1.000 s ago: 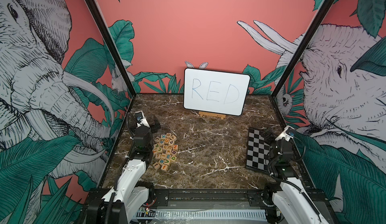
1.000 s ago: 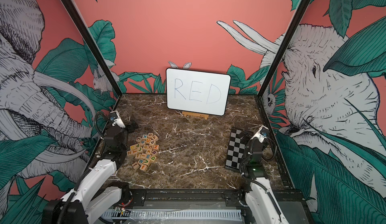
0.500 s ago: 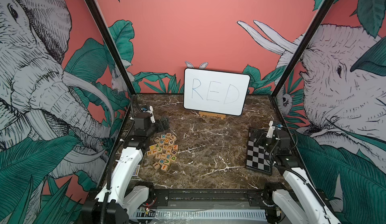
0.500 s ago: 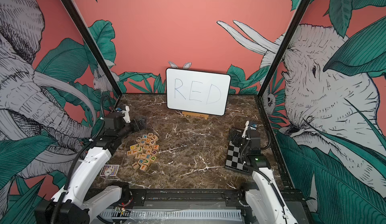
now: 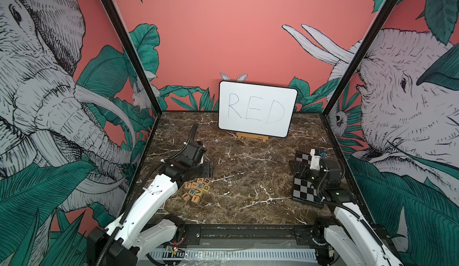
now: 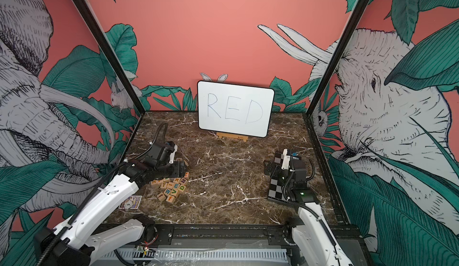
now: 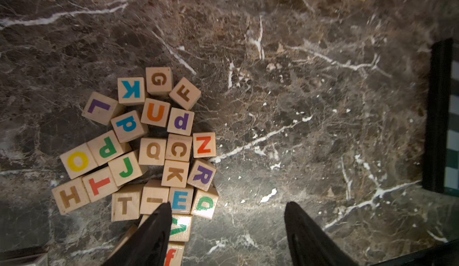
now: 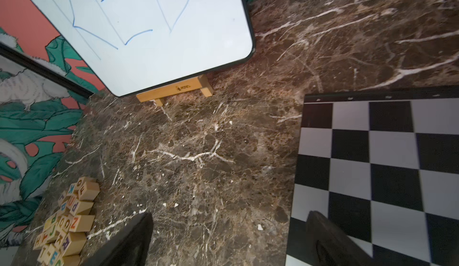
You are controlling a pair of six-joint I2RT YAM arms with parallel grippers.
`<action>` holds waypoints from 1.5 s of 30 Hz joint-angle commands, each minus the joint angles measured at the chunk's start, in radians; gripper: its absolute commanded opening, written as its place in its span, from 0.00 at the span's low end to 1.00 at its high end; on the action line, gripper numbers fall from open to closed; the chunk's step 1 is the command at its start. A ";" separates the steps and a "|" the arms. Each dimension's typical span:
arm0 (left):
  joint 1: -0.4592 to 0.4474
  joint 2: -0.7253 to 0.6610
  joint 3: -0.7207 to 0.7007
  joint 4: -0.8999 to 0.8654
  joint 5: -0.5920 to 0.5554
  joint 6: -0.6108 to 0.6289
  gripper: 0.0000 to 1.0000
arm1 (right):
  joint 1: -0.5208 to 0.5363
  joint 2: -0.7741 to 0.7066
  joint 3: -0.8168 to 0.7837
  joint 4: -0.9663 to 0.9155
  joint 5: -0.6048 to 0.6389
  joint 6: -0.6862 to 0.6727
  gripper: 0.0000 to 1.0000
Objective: Assemble the uppercase word "red" with letter blocks
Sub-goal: Pick up the letter block from the center of the board.
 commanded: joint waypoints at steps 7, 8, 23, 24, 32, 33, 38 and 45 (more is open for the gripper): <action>-0.028 0.017 -0.157 0.098 -0.002 0.038 0.76 | 0.273 0.083 0.042 0.049 0.147 -0.141 0.94; -0.027 0.025 -0.174 0.121 0.006 0.037 0.76 | 0.278 0.095 0.043 0.054 0.146 -0.144 0.94; -0.028 0.102 -0.219 0.208 -0.018 0.044 0.63 | 0.313 0.098 0.029 0.068 0.216 -0.157 0.95; -0.028 0.104 -0.227 0.224 -0.021 0.046 0.63 | 0.316 0.096 0.026 0.072 0.221 -0.158 0.95; -0.028 0.193 -0.224 0.242 -0.007 0.041 0.59 | 0.340 0.098 0.026 0.072 0.252 -0.170 0.95; -0.028 0.199 -0.226 0.252 0.000 0.041 0.57 | 0.344 0.098 0.025 0.072 0.259 -0.172 0.95; -0.028 0.215 -0.237 0.273 0.012 0.038 0.59 | 0.353 0.105 0.025 0.076 0.262 -0.177 0.95; -0.028 0.186 -0.249 0.273 0.035 0.026 0.61 | 0.358 0.123 0.026 0.085 0.265 -0.179 0.95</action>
